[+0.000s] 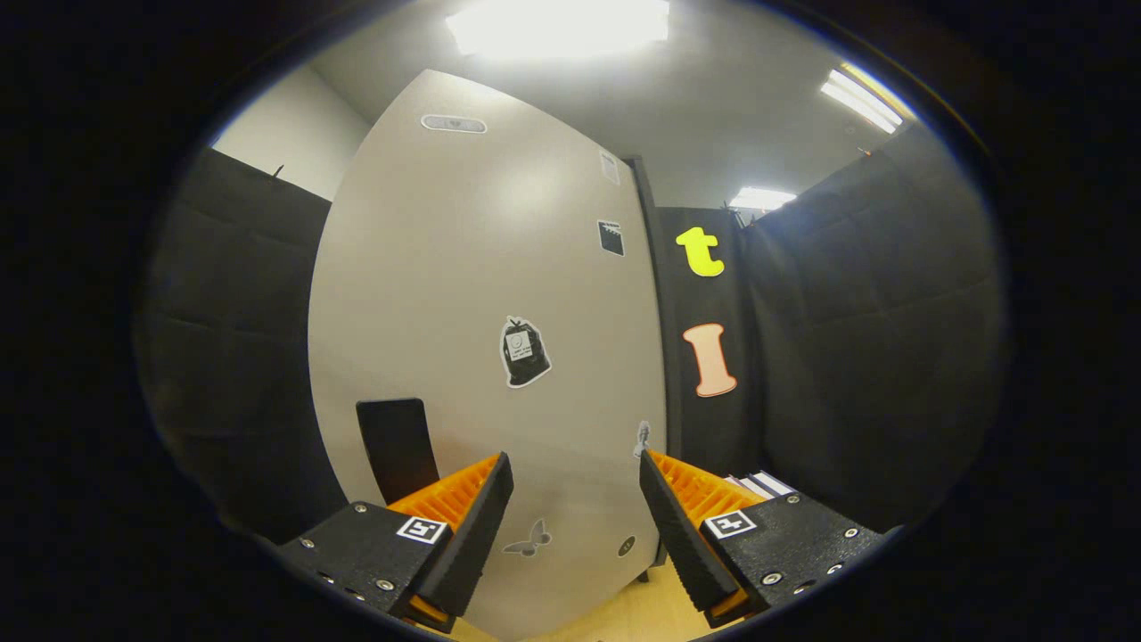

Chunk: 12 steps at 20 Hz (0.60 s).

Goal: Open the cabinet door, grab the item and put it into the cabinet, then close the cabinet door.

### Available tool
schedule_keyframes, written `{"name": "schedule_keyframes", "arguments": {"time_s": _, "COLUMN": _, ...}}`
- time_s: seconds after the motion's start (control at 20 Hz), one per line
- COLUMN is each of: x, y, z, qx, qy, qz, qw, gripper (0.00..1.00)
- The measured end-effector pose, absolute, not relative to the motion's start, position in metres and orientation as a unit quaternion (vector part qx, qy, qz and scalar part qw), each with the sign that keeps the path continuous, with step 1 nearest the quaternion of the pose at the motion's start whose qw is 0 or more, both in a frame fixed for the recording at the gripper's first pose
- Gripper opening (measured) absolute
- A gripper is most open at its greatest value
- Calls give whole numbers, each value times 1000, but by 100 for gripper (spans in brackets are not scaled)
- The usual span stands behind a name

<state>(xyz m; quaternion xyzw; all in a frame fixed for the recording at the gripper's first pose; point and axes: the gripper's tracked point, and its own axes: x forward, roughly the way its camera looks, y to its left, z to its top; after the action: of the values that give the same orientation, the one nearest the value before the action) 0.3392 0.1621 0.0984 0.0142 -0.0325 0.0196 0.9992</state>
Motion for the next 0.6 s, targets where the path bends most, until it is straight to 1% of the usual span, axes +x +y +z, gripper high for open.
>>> {"name": "schedule_keyframes", "arguments": {"time_s": 0.6, "x": 396, "y": 250, "z": 73, "qx": 12, "qy": 14, "qz": 87, "qw": 996, "gripper": 90}}
